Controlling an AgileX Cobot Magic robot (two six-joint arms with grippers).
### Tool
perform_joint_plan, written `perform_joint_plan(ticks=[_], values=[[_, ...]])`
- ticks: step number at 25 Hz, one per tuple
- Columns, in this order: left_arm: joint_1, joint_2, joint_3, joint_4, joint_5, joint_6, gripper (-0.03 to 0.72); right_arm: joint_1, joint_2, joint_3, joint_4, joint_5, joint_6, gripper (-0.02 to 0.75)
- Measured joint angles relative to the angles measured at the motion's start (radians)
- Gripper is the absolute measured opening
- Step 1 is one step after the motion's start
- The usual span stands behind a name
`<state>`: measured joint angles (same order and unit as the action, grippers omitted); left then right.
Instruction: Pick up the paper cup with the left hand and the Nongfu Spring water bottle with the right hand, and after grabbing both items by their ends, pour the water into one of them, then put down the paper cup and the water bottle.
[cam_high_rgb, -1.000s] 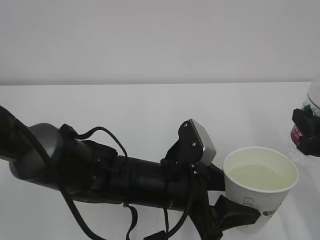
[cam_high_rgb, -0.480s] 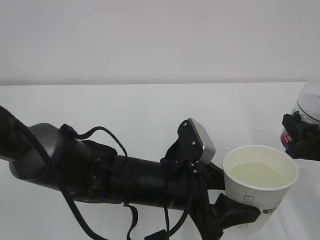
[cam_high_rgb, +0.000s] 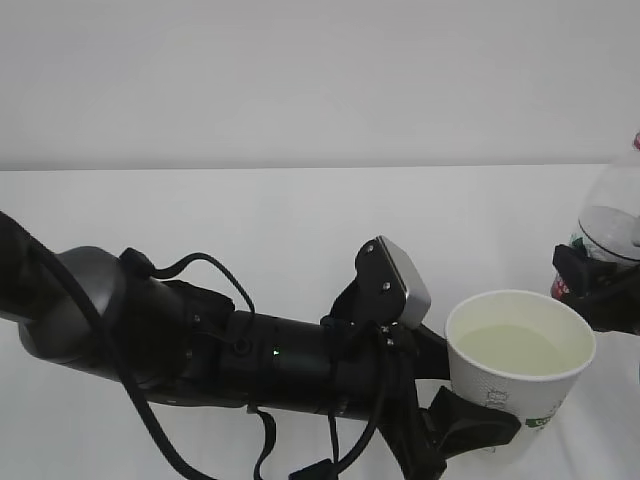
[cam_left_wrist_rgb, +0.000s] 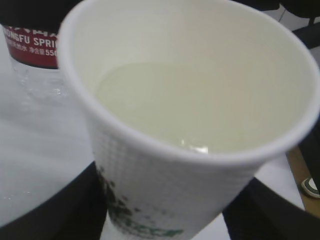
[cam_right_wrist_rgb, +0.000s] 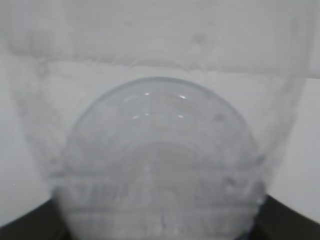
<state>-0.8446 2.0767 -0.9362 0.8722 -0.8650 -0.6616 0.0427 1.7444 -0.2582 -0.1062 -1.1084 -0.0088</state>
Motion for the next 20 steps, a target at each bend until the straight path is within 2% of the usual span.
perform_joint_plan(ticks=[12, 20], values=[[0.0, 0.0, 0.0, 0.0, 0.0, 0.0, 0.486, 0.0, 0.107, -0.115, 0.005, -0.002, 0.023, 0.442], [0.0, 0.0, 0.0, 0.0, 0.0, 0.0, 0.486, 0.0, 0.154, -0.125, 0.007, -0.002, 0.028, 0.445]])
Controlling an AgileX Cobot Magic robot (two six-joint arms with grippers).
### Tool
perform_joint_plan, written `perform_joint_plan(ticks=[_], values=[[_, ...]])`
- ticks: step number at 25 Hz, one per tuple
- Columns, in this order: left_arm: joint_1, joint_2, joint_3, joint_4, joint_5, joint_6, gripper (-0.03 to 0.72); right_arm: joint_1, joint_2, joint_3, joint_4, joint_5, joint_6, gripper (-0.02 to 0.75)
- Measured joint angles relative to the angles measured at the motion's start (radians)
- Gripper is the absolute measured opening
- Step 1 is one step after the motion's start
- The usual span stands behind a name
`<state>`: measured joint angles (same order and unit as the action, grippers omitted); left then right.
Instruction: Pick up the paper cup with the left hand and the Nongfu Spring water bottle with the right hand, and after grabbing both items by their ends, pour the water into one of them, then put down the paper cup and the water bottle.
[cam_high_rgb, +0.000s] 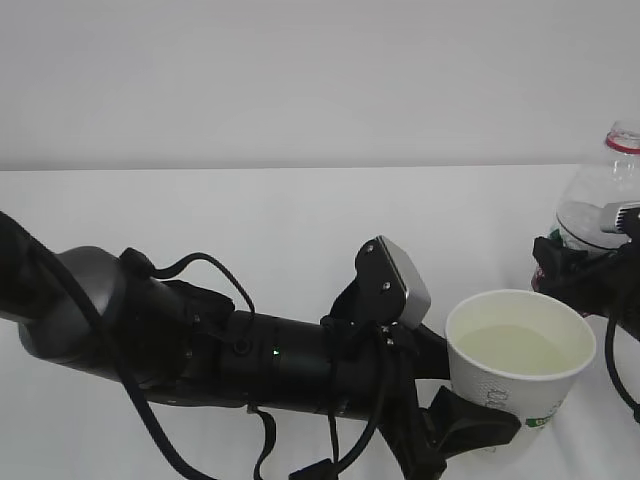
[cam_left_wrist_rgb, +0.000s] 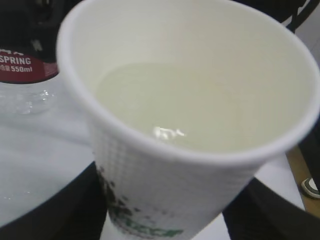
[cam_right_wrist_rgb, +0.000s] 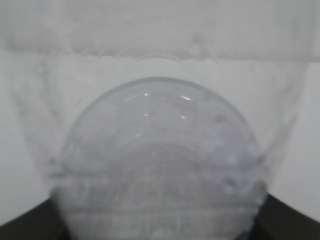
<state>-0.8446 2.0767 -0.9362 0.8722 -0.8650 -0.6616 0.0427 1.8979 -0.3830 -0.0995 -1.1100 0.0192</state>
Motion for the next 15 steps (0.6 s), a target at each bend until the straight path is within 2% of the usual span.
perform_joint_plan(ticks=[15], values=[[0.0, 0.0, 0.0, -0.002, 0.0, 0.0, 0.486, 0.0, 0.004, -0.002, 0.002, 0.0, 0.002, 0.448]])
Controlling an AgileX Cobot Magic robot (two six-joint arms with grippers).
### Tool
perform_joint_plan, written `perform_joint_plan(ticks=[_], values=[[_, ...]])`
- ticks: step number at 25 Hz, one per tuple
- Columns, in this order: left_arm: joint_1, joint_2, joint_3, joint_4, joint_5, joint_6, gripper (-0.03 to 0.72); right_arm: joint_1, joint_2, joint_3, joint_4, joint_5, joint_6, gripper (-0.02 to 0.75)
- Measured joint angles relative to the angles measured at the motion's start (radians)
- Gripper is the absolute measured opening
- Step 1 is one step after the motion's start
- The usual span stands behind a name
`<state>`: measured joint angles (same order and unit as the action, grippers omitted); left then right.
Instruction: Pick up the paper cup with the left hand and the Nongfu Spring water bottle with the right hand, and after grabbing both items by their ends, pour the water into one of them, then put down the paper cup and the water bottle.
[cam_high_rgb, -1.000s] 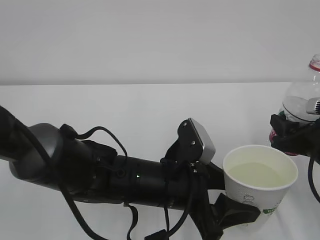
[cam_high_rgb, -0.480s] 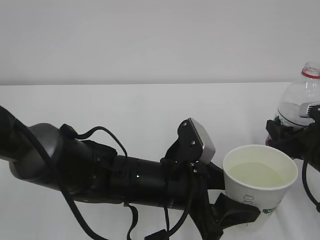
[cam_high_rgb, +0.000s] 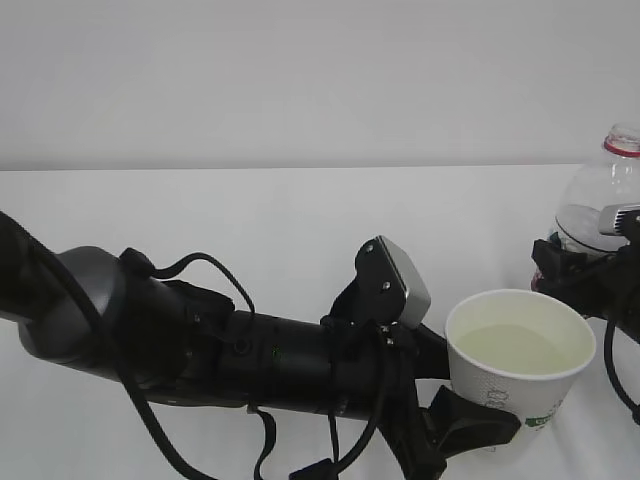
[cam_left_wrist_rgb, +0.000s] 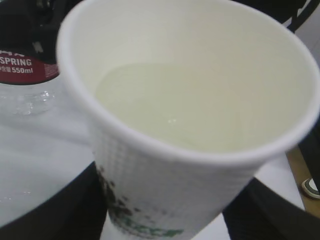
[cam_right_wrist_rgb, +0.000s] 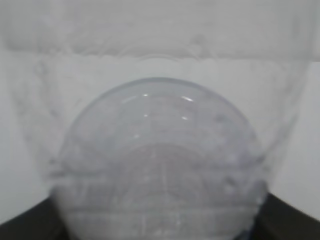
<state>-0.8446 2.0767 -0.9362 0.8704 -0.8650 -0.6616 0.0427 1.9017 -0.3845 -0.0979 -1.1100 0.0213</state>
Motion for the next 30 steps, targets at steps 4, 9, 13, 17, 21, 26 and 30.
perform_joint_plan(ticks=[4, 9, 13, 17, 21, 26, 30], values=[[0.0, 0.0, 0.0, -0.002, 0.0, 0.0, 0.486, 0.0, 0.0, 0.0, 0.0, 0.0, 0.0, 0.489], [0.0, 0.0, 0.0, -0.004, 0.0, 0.0, 0.486, 0.0, 0.0, 0.0, 0.0, -0.002, 0.0, 0.521], [0.0, 0.0, 0.0, -0.004, 0.0, 0.0, 0.486, 0.0, 0.0, 0.0, 0.0, -0.002, 0.0, 0.54], [0.0, 0.0, 0.0, -0.004, 0.0, 0.0, 0.486, 0.0, 0.0, -0.001, 0.0, -0.021, 0.0, 0.589], [0.0, 0.0, 0.0, -0.005, 0.0, 0.0, 0.486, 0.0, 0.0, -0.001, 0.0, -0.023, 0.0, 0.601], [0.0, 0.0, 0.0, -0.032, 0.0, 0.0, 0.486, 0.0, 0.0, -0.001, 0.0, -0.026, 0.0, 0.601], [0.0, 0.0, 0.0, -0.034, 0.0, 0.0, 0.485, 0.0, 0.0, 0.004, 0.0, -0.029, 0.0, 0.601]])
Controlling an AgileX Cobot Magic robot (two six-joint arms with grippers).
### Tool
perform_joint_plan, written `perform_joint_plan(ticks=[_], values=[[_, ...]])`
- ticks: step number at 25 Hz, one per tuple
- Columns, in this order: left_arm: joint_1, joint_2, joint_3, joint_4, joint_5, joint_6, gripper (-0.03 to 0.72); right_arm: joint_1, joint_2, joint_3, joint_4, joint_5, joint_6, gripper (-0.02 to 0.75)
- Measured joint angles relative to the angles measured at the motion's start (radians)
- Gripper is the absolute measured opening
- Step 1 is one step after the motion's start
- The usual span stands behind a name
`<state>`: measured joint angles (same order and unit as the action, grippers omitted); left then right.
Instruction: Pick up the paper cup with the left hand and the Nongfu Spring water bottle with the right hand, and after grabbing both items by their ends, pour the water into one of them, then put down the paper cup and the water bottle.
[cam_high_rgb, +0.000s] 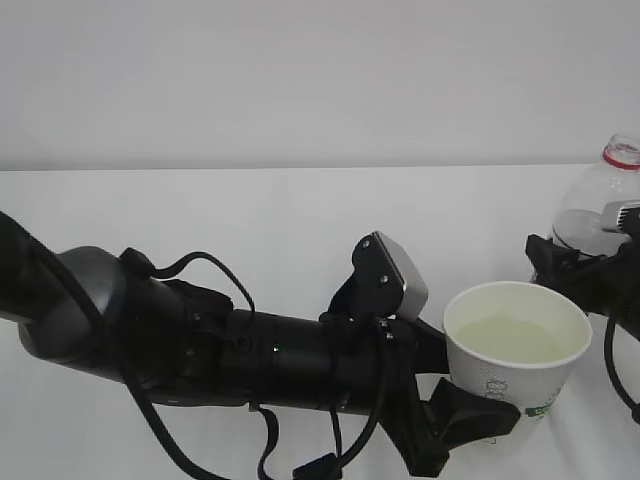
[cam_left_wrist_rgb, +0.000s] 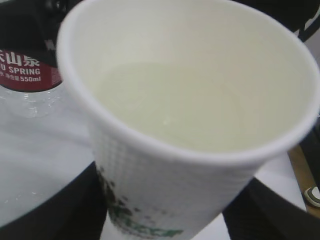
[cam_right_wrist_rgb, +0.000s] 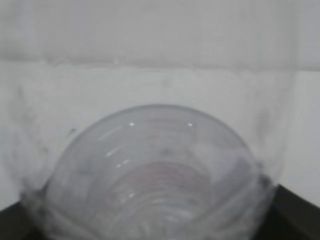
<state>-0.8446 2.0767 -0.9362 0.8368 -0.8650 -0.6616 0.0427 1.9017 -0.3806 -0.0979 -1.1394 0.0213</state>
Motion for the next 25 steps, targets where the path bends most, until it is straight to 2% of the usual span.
perform_joint_plan(ticks=[25], values=[[0.0, 0.0, 0.0, 0.0, 0.0, 0.0, 0.484, 0.0, -0.071, 0.171, 0.0, -0.006, 0.022, 0.603]])
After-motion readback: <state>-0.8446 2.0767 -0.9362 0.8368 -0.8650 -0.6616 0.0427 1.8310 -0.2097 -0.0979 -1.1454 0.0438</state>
